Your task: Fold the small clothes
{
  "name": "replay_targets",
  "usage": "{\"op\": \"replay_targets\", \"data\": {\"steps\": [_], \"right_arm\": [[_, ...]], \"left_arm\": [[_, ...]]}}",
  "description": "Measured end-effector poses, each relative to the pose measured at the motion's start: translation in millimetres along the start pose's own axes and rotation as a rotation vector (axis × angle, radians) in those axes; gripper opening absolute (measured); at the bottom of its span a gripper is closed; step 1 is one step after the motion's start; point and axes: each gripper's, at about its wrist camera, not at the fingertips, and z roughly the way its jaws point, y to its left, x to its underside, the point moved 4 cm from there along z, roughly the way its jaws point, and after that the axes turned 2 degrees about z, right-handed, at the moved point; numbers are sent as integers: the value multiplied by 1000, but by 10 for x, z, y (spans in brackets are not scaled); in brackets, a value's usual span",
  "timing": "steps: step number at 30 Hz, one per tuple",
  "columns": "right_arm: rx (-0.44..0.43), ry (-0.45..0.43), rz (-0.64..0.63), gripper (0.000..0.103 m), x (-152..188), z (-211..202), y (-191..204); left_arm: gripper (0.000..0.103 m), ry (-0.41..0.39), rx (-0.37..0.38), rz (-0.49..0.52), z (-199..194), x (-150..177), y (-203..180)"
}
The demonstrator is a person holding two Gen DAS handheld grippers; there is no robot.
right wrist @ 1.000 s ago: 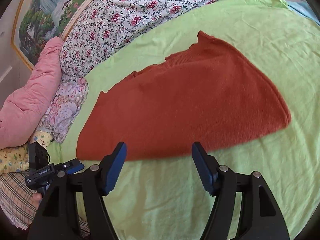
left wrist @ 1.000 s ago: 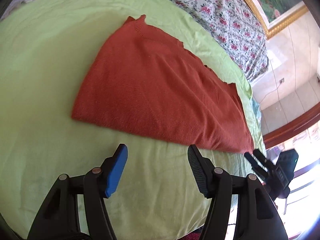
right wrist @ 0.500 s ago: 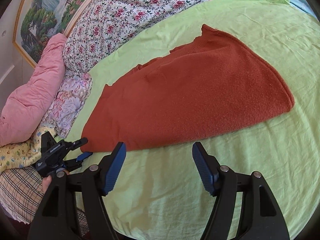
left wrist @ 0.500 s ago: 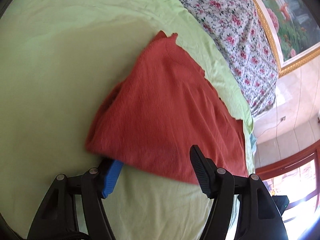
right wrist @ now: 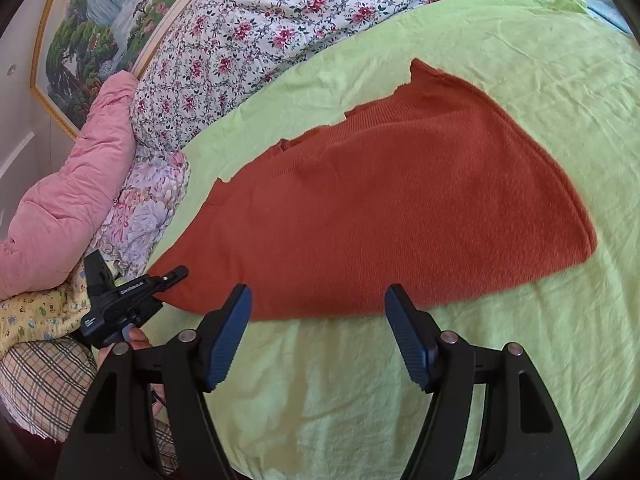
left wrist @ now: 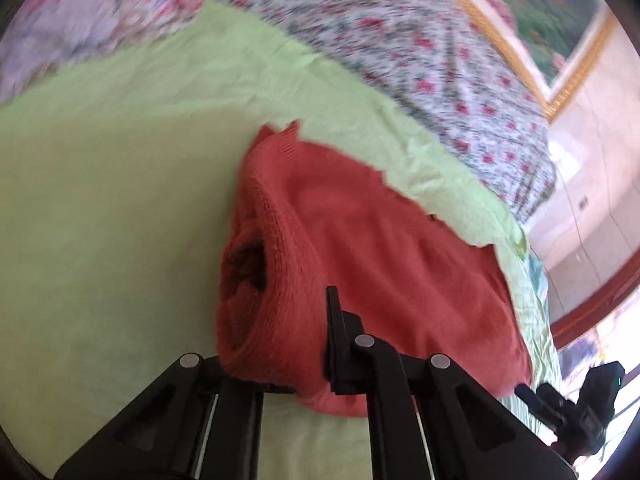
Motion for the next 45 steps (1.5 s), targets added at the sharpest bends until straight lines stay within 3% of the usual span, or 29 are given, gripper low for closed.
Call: {"op": "replay_targets", "data": {"steps": [7, 9, 13, 17, 26, 28, 29, 30, 32, 38, 41, 45], "right_arm": [[-44, -44, 40, 70, -478, -34, -259], [-67, -50, 43, 70, -659, -47, -324], [-157, -18, 54, 70, -980, 31, -382], [-218, 94, 52, 70, -1174, 396, -357], [-263, 396, -13, 70, -1172, 1491, 58], [-261, 430, -21, 65, -1190, 1703, 128], [-239, 434, -46, 49, -1214, 1814, 173], [-221, 439, -62, 31, -1226, 1879, 202], [-209, 424, -77, 16, -1298, 1932, 252], [-266, 233, -230, 14, -1632, 1175, 460], [-213, 177, -230, 14, -1759, 861, 158], [-100, 199, -125, 14, -1736, 878, -465]], "left_arm": [[5, -29, 154, 212, -27, -117, -1061], [5, 3, 207, 272, 122, -45, -1426], [5, 90, 238, 357, 523, 257, -1807], [5, 186, 229, 357, 852, 511, -1861], [5, 165, 247, 378, 686, 524, -1793], [5, 163, 244, 389, 651, 520, -1782], [5, 161, 235, 399, 646, 522, -1789], [5, 160, 230, 408, 634, 517, -1804], [5, 154, 241, 415, 572, 487, -1856], [5, 134, 354, 498, 454, 520, -2408], [6, 160, 385, 528, 614, 690, -2689], [5, 272, 395, 514, 970, 953, -2879]]}}
